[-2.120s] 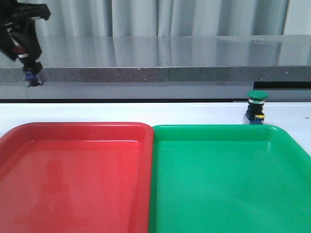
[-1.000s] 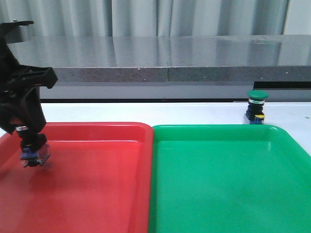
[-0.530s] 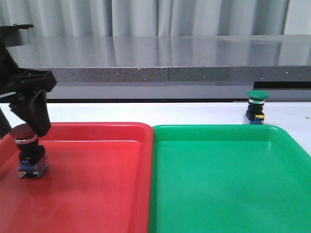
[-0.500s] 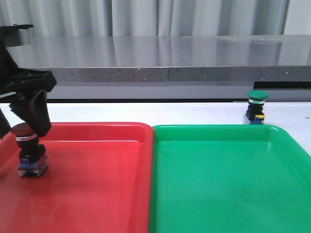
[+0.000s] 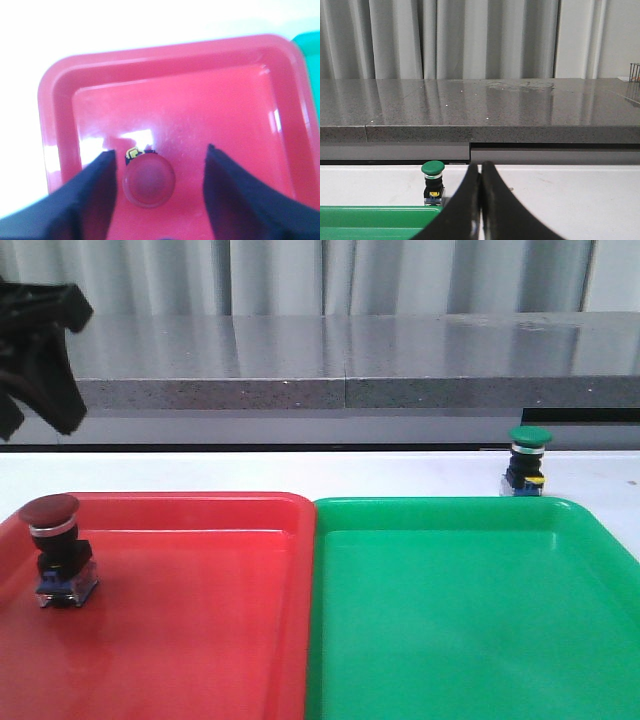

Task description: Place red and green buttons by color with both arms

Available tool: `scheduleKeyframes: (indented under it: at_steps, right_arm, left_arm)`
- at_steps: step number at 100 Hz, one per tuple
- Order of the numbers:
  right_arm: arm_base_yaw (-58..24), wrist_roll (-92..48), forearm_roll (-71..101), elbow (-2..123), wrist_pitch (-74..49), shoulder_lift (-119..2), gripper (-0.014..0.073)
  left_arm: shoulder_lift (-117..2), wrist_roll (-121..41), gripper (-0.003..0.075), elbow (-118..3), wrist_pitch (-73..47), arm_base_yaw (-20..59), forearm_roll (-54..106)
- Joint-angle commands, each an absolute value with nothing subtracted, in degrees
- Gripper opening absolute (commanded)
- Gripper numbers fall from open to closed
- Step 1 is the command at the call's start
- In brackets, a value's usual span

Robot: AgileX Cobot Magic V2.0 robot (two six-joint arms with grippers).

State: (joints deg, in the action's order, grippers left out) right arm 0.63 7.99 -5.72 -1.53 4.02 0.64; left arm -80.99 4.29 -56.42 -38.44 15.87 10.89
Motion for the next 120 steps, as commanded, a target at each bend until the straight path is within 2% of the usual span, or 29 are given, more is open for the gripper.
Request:
scheduleKeyframes:
  at_steps: [1, 13, 21, 46, 82, 120]
  right_arm:
    - [0.96, 7.82, -6.26, -0.49, 8.47, 1.87, -0.0064]
    - [0.96, 7.82, -6.26, -0.49, 8.47, 1.87, -0.0064]
    - [0.96, 7.82, -6.26, -0.49, 8.47, 1.87, -0.0064]
    - [0.96, 7.82, -6.26, -0.49, 8.47, 1.87, -0.0064]
    - [0.96, 7.82, -6.26, -0.49, 8.47, 1.87, -0.0064]
    - [0.96, 7.82, -6.26, -0.49, 8.47, 1.88, -0.0064]
  left_arm:
    - [-75.68, 4.88, 0.0221, -57.74, -36.07, 16.41, 11.36]
    - [-71.64, 4.88, 0.0055, -57.51, -33.86, 16.41, 11.36]
    - [-68.85, 4.54, -0.0022, -56.61, -32.64, 16.41, 11.21]
    - [-58.49, 4.54, -0.002, -51.0, -29.67, 16.41, 6.1]
    - [-40.99, 4.54, -0.002, -37.75, -17.37, 16.41, 5.58]
    - [-25.66, 4.77, -0.002, -27.1, -17.85, 16.22, 5.33]
